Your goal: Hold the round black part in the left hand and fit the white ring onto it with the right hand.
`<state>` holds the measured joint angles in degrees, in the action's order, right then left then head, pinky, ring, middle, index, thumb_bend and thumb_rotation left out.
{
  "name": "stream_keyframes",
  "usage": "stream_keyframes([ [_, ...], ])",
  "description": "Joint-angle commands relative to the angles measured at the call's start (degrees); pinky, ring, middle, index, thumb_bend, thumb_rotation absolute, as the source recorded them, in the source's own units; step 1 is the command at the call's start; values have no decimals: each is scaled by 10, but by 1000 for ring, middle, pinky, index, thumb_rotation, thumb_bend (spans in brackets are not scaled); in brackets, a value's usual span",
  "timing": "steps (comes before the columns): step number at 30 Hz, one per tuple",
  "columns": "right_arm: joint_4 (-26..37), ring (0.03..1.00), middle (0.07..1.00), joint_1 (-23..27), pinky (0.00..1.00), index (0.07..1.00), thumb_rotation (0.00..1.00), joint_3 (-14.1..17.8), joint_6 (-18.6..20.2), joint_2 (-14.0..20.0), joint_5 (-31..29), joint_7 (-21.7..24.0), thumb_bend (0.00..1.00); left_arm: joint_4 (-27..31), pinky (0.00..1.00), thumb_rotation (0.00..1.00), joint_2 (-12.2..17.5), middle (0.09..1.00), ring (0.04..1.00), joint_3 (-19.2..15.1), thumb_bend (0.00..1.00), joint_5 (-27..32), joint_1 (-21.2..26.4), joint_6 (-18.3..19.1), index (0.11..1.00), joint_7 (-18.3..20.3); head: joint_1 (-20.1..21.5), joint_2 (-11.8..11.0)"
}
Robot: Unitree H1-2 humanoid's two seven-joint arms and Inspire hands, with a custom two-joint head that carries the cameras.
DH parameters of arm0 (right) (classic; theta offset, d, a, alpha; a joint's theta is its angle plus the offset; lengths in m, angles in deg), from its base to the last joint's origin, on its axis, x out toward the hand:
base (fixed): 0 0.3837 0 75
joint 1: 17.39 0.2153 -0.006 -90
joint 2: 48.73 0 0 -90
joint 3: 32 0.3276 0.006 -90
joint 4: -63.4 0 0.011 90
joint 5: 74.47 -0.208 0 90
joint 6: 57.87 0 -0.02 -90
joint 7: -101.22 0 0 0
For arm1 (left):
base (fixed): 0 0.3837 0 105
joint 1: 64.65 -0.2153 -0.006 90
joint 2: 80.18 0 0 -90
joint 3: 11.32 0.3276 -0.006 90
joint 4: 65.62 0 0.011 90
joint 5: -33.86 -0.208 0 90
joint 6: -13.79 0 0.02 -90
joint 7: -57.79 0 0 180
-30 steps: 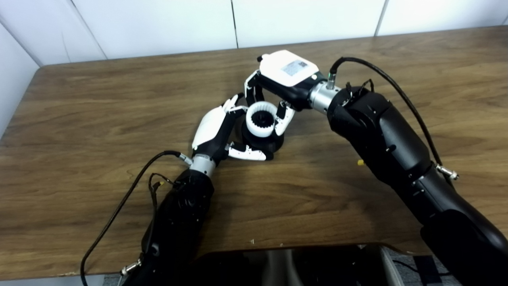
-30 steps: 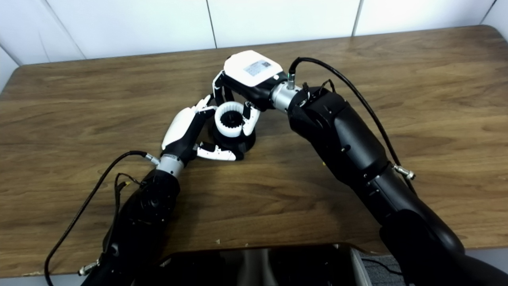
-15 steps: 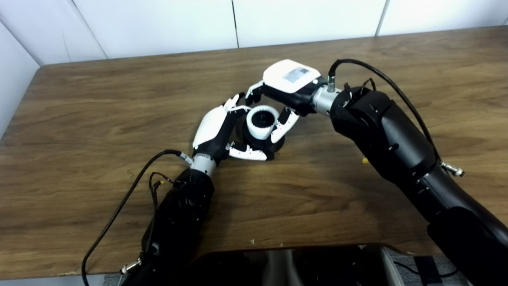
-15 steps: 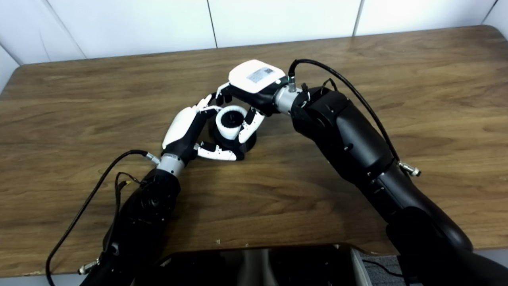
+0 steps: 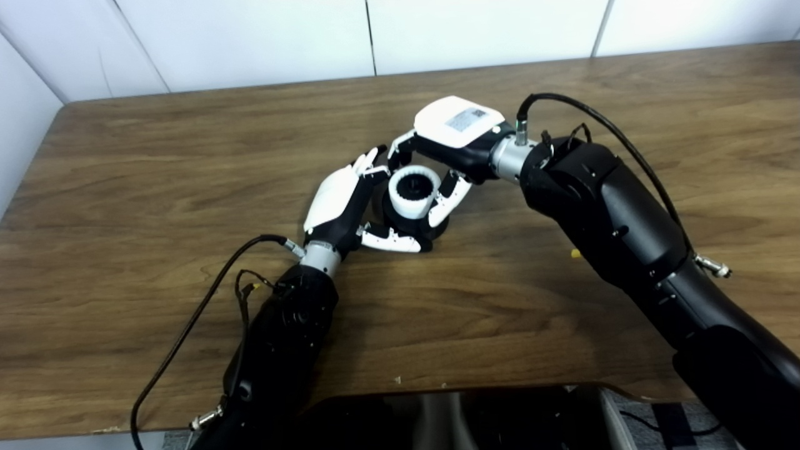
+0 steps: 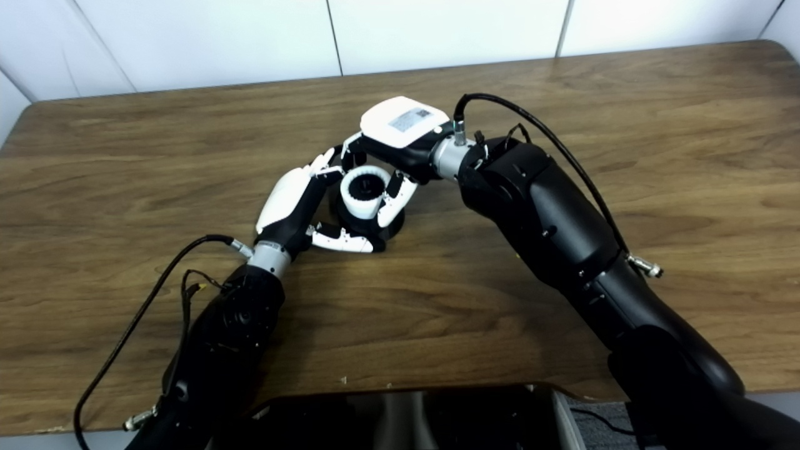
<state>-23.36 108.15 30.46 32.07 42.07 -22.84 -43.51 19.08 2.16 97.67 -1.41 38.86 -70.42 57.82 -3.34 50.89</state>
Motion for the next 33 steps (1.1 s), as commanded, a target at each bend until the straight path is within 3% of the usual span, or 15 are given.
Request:
stream_keyframes([
  [1, 16, 798, 760, 28, 940, 747, 397, 9, -2, 1, -5, -8, 916, 6, 1000, 327, 3, 1000, 1000, 0, 966, -5, 15, -7, 619, -1, -1, 1],
  [6, 22, 903, 909, 35, 960, 869, 487, 5, 9, 4, -1, 20, 988, 5, 1000, 312, 2, 1000, 1000, -2, 968, -1, 15, -9, 617, 0, -1, 1],
  [10, 29, 977, 974, 41, 987, 946, 559, 9, 16, 6, -3, 37, 1000, 1, 1000, 322, 2, 1000, 1000, -4, 973, 3, 15, -15, 613, -3, 0, 1],
  [24, 38, 945, 918, 46, 958, 905, 555, 28, 17, 15, -28, 37, 1000, 7, 1000, 315, 3, 1000, 1000, -4, 970, -1, 14, -7, 604, 0, -1, 0],
  [29, 35, 913, 901, 48, 923, 908, 558, 51, 16, 18, -60, 30, 1000, 7, 1000, 284, 2, 1000, 1000, -7, 972, 2, 13, -5, 602, 1, -1, -1],
  [33, 35, 878, 888, 44, 840, 902, 579, 78, 32, 16, -93, 29, 979, 8, 1000, 267, 1, 1000, 1000, -9, 964, 6, 14, -2, 605, 5, 0, -1],
])
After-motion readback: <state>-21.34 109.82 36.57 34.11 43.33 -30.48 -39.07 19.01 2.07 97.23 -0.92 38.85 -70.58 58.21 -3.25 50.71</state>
